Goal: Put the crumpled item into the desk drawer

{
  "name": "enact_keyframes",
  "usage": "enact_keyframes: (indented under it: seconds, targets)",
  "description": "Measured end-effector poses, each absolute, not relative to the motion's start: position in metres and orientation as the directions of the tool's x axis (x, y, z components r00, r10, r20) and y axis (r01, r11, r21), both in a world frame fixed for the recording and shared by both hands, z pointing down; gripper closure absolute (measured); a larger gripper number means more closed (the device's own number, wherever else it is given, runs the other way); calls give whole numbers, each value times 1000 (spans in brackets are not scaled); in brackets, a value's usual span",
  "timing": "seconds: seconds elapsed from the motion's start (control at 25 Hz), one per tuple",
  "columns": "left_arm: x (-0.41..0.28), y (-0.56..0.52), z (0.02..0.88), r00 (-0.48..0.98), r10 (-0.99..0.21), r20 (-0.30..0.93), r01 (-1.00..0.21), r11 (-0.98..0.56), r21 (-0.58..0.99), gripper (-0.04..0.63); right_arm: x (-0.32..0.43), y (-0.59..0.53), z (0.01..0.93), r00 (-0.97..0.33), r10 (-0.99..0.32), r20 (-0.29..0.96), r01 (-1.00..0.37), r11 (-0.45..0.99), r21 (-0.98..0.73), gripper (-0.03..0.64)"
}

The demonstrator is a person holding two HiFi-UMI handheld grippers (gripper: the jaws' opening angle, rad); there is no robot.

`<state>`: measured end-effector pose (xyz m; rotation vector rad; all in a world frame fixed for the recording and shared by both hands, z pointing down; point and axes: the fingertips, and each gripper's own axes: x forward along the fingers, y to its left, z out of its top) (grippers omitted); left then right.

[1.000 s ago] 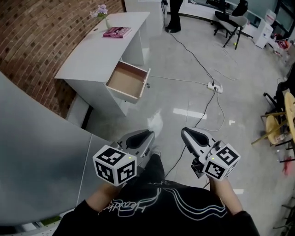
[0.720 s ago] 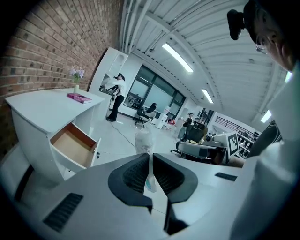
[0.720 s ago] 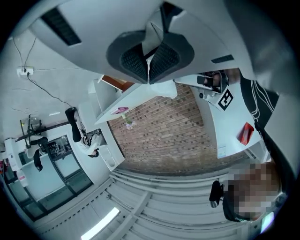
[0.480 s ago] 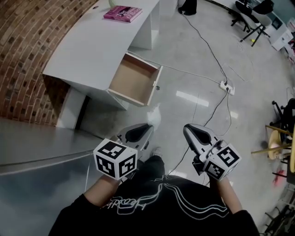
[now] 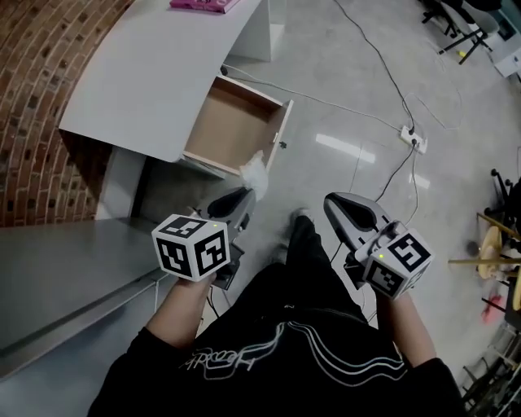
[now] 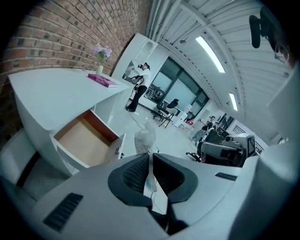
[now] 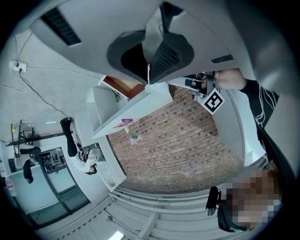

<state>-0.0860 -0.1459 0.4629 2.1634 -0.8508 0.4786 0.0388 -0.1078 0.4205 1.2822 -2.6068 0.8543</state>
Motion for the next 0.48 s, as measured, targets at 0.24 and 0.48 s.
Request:
enact_keyframes:
  seconds: [0.24,0.48]
  targets:
    - [-72,-202,486,680,-429,595,-732,-442,518,552,49,-171,445,-663,-653,365,-738,491,-463,574]
    - [-57,-269,517,629,-441,640,-777,-376,504,552,60,-245,466,-700,-608,375,-707,512,-489,572]
